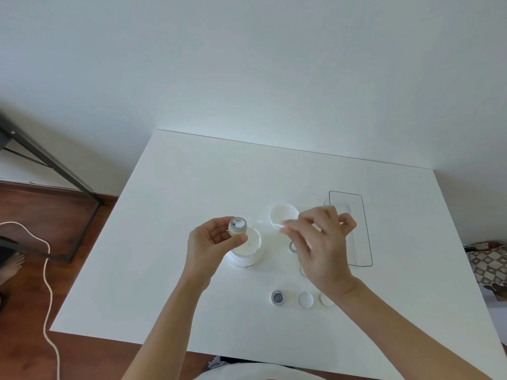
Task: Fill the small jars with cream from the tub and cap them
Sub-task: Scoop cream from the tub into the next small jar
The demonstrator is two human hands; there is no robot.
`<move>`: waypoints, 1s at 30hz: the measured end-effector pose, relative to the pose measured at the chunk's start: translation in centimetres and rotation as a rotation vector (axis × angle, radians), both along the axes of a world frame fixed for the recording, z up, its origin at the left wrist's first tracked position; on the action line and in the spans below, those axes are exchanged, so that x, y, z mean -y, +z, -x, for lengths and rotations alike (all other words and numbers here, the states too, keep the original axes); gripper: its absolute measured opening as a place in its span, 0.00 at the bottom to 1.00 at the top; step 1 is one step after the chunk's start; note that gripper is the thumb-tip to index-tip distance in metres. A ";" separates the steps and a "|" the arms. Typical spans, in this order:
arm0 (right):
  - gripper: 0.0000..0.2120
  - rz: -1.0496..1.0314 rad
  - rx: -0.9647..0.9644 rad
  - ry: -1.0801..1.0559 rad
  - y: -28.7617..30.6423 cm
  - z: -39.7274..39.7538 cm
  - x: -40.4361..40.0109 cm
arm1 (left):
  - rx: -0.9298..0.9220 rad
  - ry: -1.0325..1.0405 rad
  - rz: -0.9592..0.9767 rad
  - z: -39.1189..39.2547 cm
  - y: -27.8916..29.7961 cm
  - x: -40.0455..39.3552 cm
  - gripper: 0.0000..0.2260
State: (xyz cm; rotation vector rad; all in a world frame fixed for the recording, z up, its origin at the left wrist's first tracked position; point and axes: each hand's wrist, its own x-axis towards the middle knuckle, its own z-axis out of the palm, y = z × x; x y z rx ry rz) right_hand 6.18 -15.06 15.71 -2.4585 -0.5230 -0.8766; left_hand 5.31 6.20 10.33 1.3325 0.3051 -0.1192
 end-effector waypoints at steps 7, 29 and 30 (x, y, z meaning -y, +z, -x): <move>0.06 -0.070 -0.477 -0.180 -1.7 -1.9 -0.7 | 0.019 0.006 -0.005 0.3 -0.2 -0.6 0.16; 0.10 0.371 -0.824 -0.031 -6.1 -3.8 -4.9 | 0.021 -0.035 0.170 0.9 -1.0 -1.7 0.15; 0.10 0.321 -0.853 -0.075 -5.9 -3.8 -4.7 | 0.017 -0.035 0.168 0.9 -1.1 -1.7 0.15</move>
